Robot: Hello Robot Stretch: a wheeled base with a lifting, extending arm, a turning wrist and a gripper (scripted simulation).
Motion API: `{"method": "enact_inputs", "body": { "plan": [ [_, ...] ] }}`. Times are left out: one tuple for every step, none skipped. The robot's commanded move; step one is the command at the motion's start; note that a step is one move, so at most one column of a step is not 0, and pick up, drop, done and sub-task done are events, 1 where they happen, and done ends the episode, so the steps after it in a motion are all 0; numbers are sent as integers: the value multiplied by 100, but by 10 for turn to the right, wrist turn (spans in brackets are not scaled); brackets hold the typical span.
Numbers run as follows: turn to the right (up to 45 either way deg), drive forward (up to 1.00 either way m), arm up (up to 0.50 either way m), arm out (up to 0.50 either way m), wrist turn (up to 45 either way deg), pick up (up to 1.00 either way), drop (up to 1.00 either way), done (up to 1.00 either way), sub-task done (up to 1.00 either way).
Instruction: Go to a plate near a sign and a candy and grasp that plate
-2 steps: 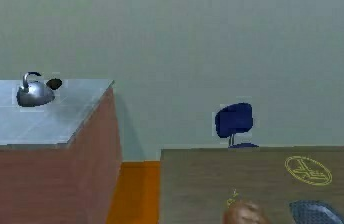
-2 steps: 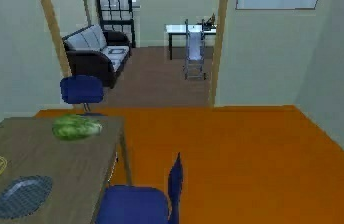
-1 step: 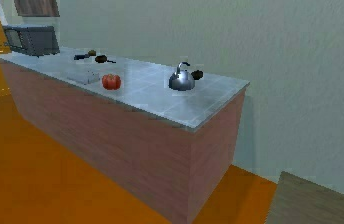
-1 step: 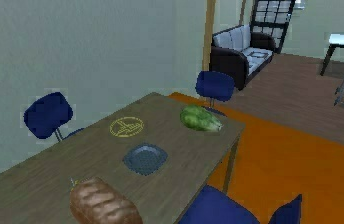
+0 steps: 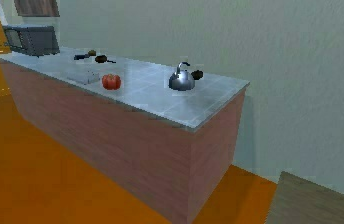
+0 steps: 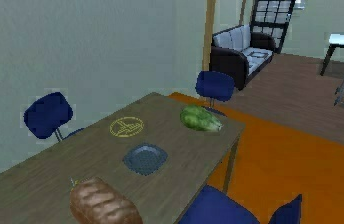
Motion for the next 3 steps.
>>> {"method": "enact_inputs", "body": {
  "plan": [
    [0, 0, 34, 0, 0, 0, 0, 0, 0],
    [0, 0, 0, 34, 0, 0, 0, 0, 0],
    [0, 0, 0, 0, 450, 0, 0, 0, 0]
  ]
}}
